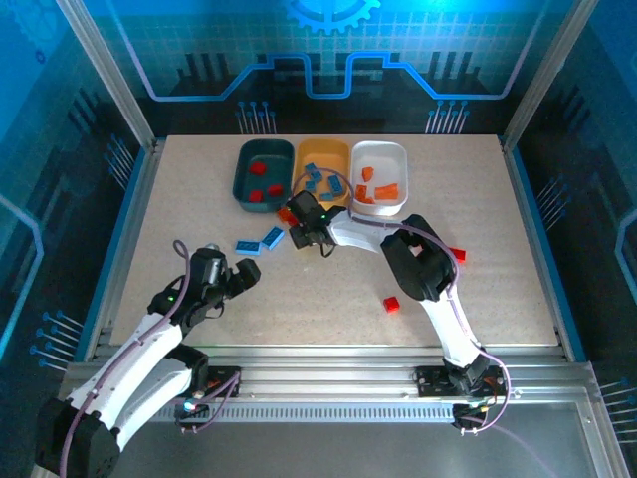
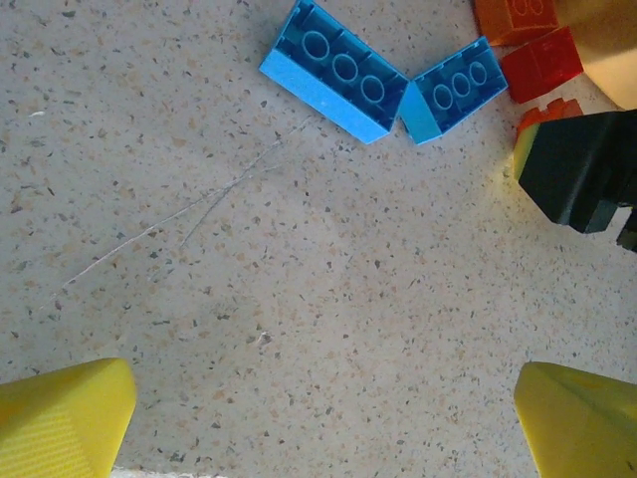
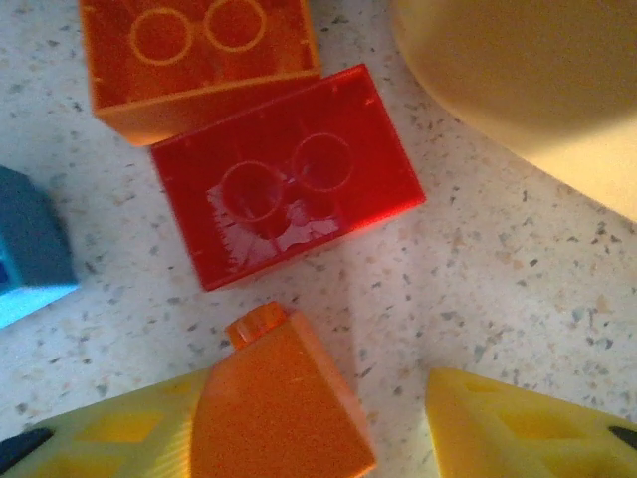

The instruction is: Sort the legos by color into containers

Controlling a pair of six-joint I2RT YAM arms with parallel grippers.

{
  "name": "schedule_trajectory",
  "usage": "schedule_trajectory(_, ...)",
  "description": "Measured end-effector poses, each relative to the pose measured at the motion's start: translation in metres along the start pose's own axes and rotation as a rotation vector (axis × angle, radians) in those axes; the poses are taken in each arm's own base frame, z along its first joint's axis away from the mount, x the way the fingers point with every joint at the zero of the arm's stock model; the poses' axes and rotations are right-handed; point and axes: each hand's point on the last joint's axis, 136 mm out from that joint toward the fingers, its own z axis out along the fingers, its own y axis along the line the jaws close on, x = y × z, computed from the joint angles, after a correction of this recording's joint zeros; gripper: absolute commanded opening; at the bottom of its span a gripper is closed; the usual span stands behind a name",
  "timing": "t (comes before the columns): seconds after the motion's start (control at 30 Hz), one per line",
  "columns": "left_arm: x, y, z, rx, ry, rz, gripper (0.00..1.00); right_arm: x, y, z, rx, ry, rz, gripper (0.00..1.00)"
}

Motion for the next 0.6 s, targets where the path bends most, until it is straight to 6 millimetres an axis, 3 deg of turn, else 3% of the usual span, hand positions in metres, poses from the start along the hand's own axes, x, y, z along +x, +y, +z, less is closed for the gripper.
schedule_trajectory(0.17, -0.004, -0.004, -0.001, 0.000, -0.001, 0.003, 0.99, -0.002, 0.001, 0.000, -0.005, -0.005, -0.009, 0.33)
schedule_trajectory(0.4, -0.002, -0.003, 0.002, -0.014, 0.014, 0.003, 0.99, -0.001, 0.000, -0.003, 0.000, -0.022, -0.010, 0.30)
schedule_trajectory(0.5, -0.001, -0.003, 0.003, -0.012, 0.020, 0.003, 0.99, 0.009, -0.007, -0.015, 0.011, -0.015, -0.011, 0.30)
schedule_trajectory(0.6, -0.001, -0.005, 0.003, -0.003, 0.023, 0.003, 0.99, 0.002, -0.013, -0.038, 0.015, -0.047, -0.002, 0.30)
